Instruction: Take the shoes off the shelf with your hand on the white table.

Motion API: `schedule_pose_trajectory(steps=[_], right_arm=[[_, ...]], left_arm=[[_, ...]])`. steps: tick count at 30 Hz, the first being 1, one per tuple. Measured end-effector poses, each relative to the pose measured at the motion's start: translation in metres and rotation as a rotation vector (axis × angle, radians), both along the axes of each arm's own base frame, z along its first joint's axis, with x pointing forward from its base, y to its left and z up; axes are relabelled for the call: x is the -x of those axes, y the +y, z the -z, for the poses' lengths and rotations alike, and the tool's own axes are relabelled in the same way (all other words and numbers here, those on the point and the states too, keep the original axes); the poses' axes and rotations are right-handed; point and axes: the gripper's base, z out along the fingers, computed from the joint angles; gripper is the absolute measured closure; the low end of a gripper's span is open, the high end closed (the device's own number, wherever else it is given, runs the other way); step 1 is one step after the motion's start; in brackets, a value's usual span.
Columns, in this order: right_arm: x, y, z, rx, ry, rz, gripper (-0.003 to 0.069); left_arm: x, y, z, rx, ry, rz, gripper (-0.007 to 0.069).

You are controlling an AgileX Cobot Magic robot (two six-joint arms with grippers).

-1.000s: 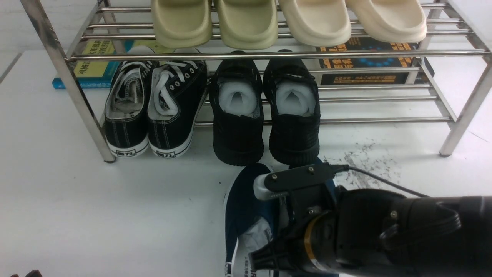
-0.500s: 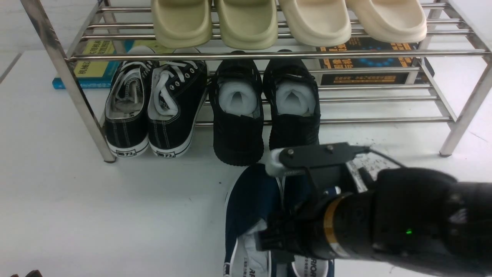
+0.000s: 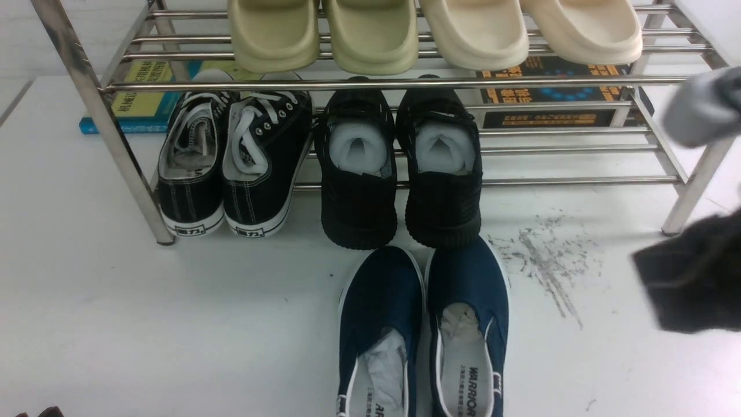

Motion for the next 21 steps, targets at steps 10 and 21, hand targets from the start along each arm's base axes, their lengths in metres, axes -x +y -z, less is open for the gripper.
schedule_pose_trajectory(steps=[10,21], right_arm=[[0.058,-0.106,0.009,-0.162,-0.259,-0.045,0.0673],[0.059,-0.072,0.078,-0.381,-0.6,-0.352,0.0672]], left_arm=[[0.0,0.0,0.0,0.0,0.0,0.0,0.0382],[0.0,0.0,0.0,0.0,0.0,0.0,0.0382]])
